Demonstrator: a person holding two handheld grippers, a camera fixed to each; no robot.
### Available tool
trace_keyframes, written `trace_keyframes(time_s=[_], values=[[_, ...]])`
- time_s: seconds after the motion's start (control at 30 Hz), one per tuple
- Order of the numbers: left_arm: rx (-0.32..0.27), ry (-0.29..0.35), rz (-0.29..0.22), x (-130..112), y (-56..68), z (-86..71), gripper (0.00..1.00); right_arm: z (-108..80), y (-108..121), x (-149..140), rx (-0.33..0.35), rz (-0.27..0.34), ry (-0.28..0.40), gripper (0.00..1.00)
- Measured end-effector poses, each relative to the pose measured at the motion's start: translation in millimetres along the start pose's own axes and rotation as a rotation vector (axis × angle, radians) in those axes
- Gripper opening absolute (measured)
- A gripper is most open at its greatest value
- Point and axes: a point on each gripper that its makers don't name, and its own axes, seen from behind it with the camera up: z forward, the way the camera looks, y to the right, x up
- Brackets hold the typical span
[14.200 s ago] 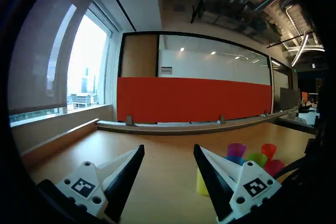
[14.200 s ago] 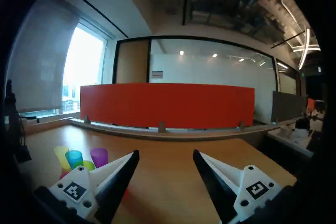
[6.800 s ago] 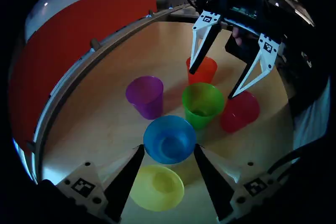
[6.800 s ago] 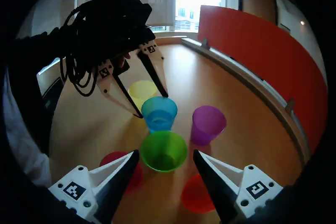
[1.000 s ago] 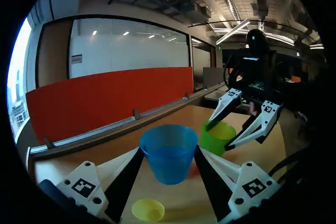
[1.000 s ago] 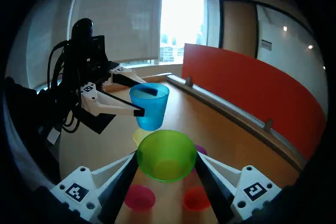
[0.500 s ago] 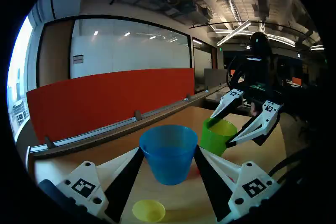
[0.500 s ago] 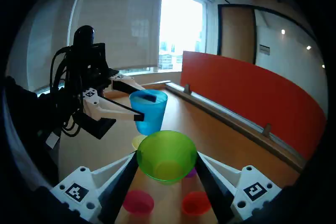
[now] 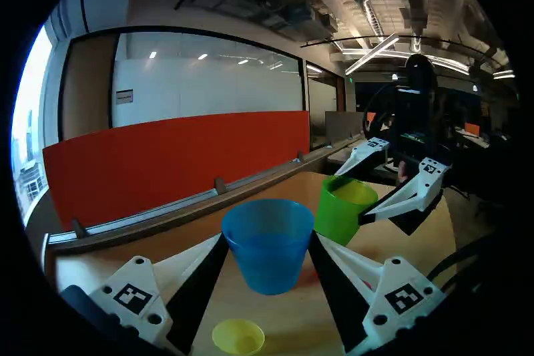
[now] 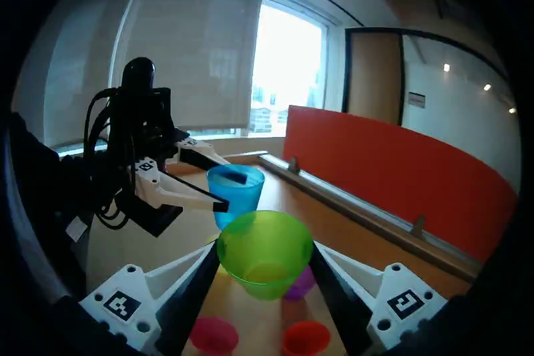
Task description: Pour water
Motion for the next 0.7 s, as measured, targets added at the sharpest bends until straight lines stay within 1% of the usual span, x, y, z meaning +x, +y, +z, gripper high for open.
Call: trace_keyframes(time_s=[0.37, 0.7], values=[[0.004, 0.008, 0.006, 2.9, -1.6, -2.4, 0.84, 2.1, 1.6, 15.1, -0.008, 0.012, 0.077, 0.94], [-0.002, 0.023, 0.013, 8.4, 1.5, -4.3, 0.85, 4.0, 2.5, 26.5, -0.02, 0.006, 0.132, 0.94]])
